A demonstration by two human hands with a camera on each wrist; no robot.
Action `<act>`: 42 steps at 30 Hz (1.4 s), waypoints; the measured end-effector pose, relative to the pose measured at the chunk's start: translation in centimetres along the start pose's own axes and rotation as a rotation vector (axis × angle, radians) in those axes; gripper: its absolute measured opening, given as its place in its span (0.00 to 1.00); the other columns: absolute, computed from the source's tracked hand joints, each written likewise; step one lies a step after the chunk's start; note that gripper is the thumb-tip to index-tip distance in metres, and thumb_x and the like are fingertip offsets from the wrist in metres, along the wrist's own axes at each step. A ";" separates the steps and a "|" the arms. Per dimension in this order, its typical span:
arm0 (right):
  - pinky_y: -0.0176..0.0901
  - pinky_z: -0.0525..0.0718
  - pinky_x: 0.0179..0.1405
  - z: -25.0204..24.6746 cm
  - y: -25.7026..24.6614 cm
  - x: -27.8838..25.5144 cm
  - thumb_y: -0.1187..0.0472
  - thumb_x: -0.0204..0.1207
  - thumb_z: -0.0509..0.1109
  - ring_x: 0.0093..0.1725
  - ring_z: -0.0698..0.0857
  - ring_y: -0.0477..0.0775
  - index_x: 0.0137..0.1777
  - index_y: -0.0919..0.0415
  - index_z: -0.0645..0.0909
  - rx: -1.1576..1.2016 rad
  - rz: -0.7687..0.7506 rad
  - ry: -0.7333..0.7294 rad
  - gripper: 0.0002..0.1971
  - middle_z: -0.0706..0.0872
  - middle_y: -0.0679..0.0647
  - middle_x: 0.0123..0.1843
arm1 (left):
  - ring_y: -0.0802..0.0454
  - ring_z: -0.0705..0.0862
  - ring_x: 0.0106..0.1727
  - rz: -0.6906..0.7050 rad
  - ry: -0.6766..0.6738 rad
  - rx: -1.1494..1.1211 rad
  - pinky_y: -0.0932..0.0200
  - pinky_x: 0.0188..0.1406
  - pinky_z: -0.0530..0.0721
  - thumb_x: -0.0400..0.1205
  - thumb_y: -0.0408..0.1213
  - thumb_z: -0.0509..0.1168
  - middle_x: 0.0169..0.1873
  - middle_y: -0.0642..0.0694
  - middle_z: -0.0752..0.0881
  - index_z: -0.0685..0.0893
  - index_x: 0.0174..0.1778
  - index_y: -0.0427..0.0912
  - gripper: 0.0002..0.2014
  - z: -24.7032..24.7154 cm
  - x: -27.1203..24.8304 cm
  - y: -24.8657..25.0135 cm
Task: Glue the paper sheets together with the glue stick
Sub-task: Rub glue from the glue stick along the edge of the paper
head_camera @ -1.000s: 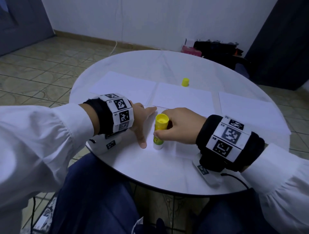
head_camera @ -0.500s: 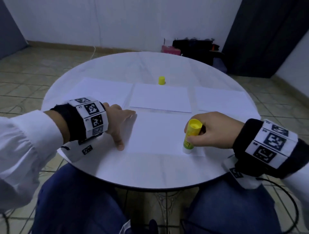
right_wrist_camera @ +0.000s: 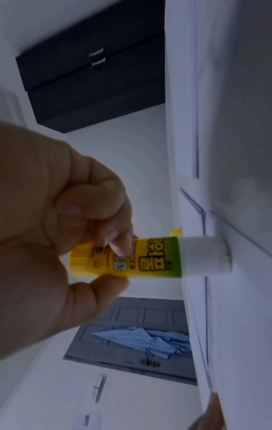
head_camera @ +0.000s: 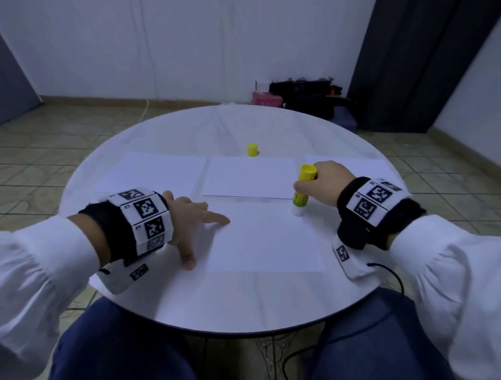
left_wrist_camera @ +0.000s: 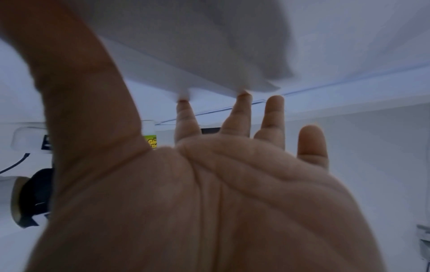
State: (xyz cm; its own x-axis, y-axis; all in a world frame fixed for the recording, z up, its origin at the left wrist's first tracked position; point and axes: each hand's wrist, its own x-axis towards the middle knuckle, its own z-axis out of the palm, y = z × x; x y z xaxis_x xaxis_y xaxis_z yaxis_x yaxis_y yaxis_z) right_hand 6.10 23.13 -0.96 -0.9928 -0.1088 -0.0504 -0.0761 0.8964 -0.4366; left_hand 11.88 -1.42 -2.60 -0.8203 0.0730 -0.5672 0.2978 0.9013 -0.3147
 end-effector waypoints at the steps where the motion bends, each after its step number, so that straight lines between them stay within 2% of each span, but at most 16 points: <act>1: 0.42 0.68 0.29 0.2 -0.1 0.2 0.52 0.74 0.69 0.39 0.75 0.55 0.37 0.60 0.72 -0.017 0.006 -0.002 0.13 0.74 0.52 0.35 | 0.49 0.57 0.82 0.001 -0.008 -0.002 0.41 0.74 0.60 0.64 0.61 0.76 0.83 0.55 0.54 0.44 0.77 0.77 0.54 0.0 0.0 0.0; 7: 0.42 0.66 0.28 0.1 0.1 -0.6 0.53 0.73 0.69 0.33 0.72 0.48 0.34 0.58 0.69 -0.013 0.001 -0.031 0.14 0.73 0.51 0.35 | 0.50 0.57 0.81 0.014 0.002 0.016 0.43 0.73 0.60 0.63 0.63 0.76 0.82 0.56 0.55 0.43 0.77 0.77 0.55 0.0 0.4 -0.1; 11: 0.42 0.66 0.28 -0.2 0.4 -2.3 0.54 0.73 0.70 0.32 0.71 0.49 0.31 0.59 0.68 -0.031 -0.047 -0.080 0.16 0.73 0.51 0.33 | 0.50 0.57 0.81 0.014 0.018 0.017 0.43 0.73 0.61 0.63 0.62 0.76 0.81 0.56 0.57 0.44 0.78 0.77 0.55 0.1 0.5 -0.1; 18: 0.44 0.73 0.36 -0.4 0.8 -5.5 0.54 0.72 0.70 0.37 0.76 0.50 0.38 0.62 0.77 -0.048 -0.118 -0.166 0.11 0.79 0.52 0.37 | 0.51 0.55 0.82 0.003 0.012 0.005 0.44 0.75 0.59 0.65 0.60 0.76 0.81 0.56 0.57 0.43 0.78 0.76 0.54 0.1 0.4 0.0; 23: 0.46 0.79 0.43 -0.2 0.6 -7.0 0.55 0.71 0.70 0.41 0.80 0.52 0.41 0.64 0.80 -0.064 -0.174 -0.218 0.11 0.83 0.53 0.41 | 0.51 0.55 0.82 0.005 0.012 0.000 0.43 0.75 0.59 0.64 0.61 0.76 0.81 0.56 0.57 0.44 0.78 0.76 0.55 0.1 0.4 0.0; 26: 0.45 0.79 0.41 -0.6 0.7 -7.3 0.55 0.70 0.72 0.40 0.80 0.51 0.41 0.66 0.82 -0.032 -0.176 -0.262 0.11 0.84 0.54 0.40 | 0.51 0.56 0.81 0.014 0.017 0.003 0.44 0.74 0.60 0.65 0.61 0.76 0.79 0.57 0.60 0.44 0.78 0.75 0.54 0.2 0.4 0.0; 28: 0.41 0.79 0.34 -1.5 1.1 -7.1 0.58 0.70 0.75 0.35 0.83 0.48 0.39 0.62 0.86 0.125 -0.170 -0.265 0.07 0.87 0.52 0.36 | 0.51 0.57 0.81 0.021 0.023 0.005 0.44 0.74 0.61 0.65 0.61 0.76 0.76 0.57 0.62 0.44 0.78 0.75 0.54 0.2 0.5 0.0; 30: 0.38 0.76 0.27 -2.4 1.9 -6.2 0.63 0.69 0.76 0.33 0.84 0.47 0.39 0.57 0.86 0.313 -0.138 -0.221 0.01 0.89 0.49 0.32 | 0.51 0.56 0.81 0.027 0.030 0.010 0.44 0.73 0.62 0.65 0.61 0.75 0.75 0.57 0.63 0.44 0.79 0.74 0.54 0.2 0.5 0.0; 33: 0.43 0.75 0.32 -2.5 3.7 -3.8 0.73 0.70 0.72 0.45 0.86 0.60 0.47 0.58 0.76 0.501 -0.032 -0.164 0.12 0.90 0.59 0.42 | 0.51 0.58 0.80 0.033 0.042 0.010 0.45 0.73 0.63 0.65 0.61 0.75 0.73 0.57 0.64 0.44 0.79 0.74 0.54 0.4 0.6 -0.1; 35: 0.46 0.78 0.36 -1.8 4.4 -2.3 0.75 0.74 0.68 0.46 0.85 0.61 0.51 0.58 0.75 0.564 0.057 -0.168 0.13 0.87 0.60 0.43 | 0.51 0.58 0.80 0.036 0.048 0.012 0.46 0.72 0.63 0.65 0.61 0.75 0.73 0.57 0.65 0.44 0.79 0.74 0.54 0.5 0.7 -0.1; 38: 0.53 0.82 0.44 -0.5 5.2 -0.5 0.75 0.73 0.70 0.40 0.83 0.58 0.46 0.57 0.77 0.566 0.145 -0.118 0.12 0.83 0.59 0.43 | 0.50 0.59 0.80 0.043 0.044 -0.001 0.47 0.73 0.62 0.66 0.60 0.75 0.77 0.55 0.61 0.44 0.80 0.71 0.54 0.6 0.9 -0.2; 40: 0.52 0.82 0.42 0.0 5.5 0.3 0.74 0.69 0.75 0.39 0.82 0.58 0.43 0.53 0.78 0.504 0.165 -0.070 0.15 0.83 0.57 0.44 | 0.49 0.60 0.80 0.050 0.039 -0.019 0.47 0.73 0.64 0.67 0.58 0.76 0.78 0.53 0.61 0.45 0.81 0.68 0.54 0.7 0.9 -0.2; 42: 0.50 0.81 0.40 0.3 5.7 0.8 0.75 0.67 0.75 0.38 0.81 0.58 0.43 0.56 0.80 0.443 0.195 -0.062 0.14 0.83 0.57 0.43 | 0.47 0.61 0.80 0.056 0.039 -0.043 0.45 0.73 0.66 0.67 0.57 0.76 0.79 0.51 0.60 0.46 0.82 0.65 0.54 0.9 1.0 -0.4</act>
State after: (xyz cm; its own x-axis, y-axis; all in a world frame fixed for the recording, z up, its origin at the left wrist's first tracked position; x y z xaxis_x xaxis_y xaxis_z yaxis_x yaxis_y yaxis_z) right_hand 4.90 28.00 -3.79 -0.9762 0.0061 -0.2168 0.1712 0.6350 -0.7533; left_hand 11.41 -2.07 -3.76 -0.8217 0.1401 -0.5525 0.3235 0.9127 -0.2498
